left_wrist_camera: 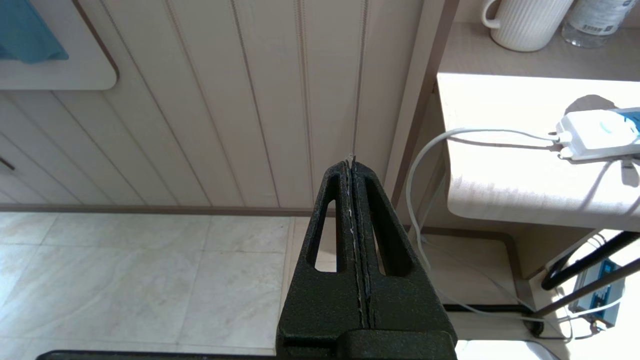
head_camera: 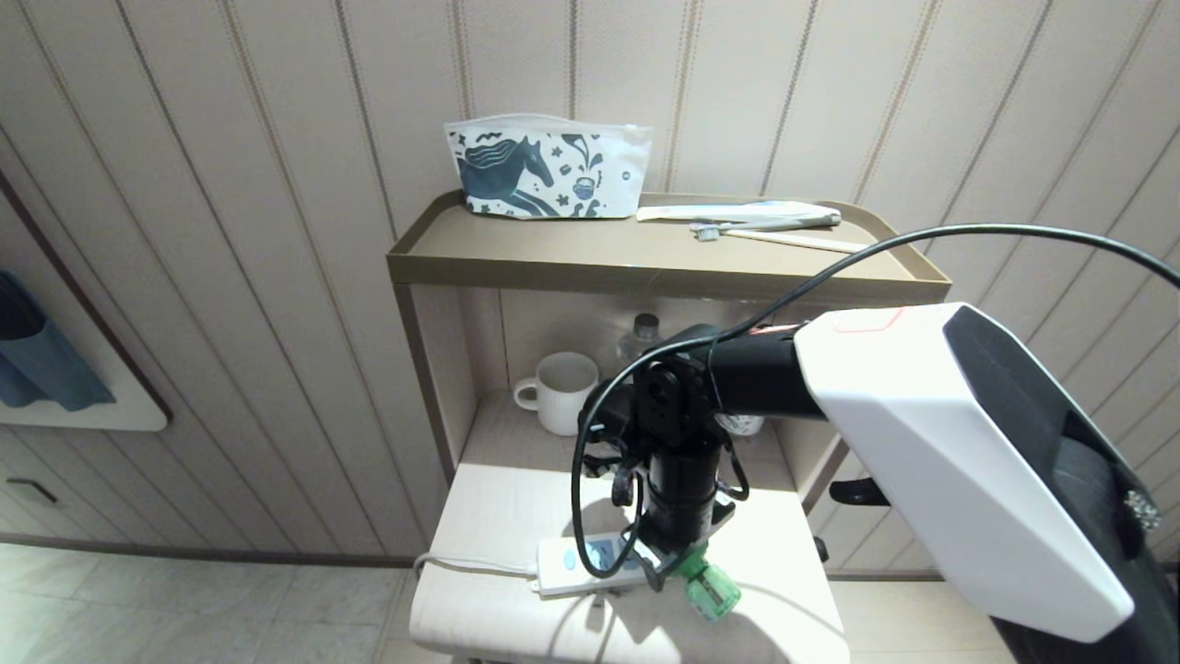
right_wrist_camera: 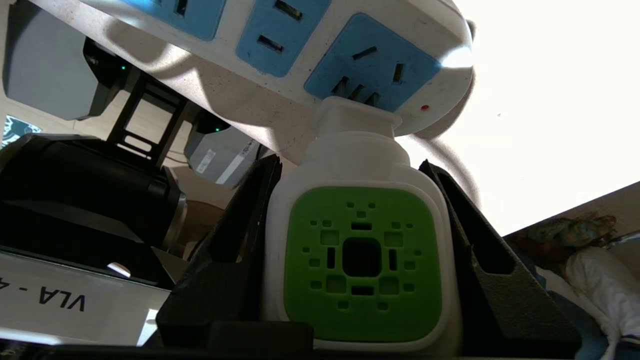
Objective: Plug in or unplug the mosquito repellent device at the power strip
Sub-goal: Insert the plug into the socket
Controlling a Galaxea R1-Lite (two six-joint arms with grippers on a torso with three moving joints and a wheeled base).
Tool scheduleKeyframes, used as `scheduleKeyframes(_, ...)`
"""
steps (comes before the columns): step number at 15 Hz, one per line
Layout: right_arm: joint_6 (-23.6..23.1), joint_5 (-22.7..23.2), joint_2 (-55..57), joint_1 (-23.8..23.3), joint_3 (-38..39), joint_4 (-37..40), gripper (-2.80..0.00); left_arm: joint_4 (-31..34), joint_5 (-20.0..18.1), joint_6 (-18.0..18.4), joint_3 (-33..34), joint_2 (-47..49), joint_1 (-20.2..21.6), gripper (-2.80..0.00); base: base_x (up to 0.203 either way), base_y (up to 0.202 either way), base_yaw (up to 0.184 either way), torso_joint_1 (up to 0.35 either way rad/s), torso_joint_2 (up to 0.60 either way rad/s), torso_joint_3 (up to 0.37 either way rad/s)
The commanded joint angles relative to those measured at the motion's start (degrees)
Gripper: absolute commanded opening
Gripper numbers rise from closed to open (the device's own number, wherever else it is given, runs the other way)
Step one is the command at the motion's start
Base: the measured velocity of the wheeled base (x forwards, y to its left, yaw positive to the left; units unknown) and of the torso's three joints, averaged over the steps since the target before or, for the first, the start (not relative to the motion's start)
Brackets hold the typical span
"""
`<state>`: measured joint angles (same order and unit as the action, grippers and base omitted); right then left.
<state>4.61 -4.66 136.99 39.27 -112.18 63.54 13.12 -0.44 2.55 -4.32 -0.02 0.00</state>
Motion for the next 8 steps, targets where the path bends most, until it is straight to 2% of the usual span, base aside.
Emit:
scheduleKeyframes(1,-0.2,0.0,0.1,0.0,-0.1,0.3,-2.8,0.1,0.0,0.1,0.0,0.0,0.0,-2.8,0.0,0.0,0.0,0.0,0.0,0.0)
scheduleKeyframes(8,-1.4,-0.5,2.0,0.0,-0.1,-1.9,-2.8,0.1,0.0,0.0,0.0,0.0,0.0,-2.8,0.0,0.0,0.0,0.0,0.0,0.0)
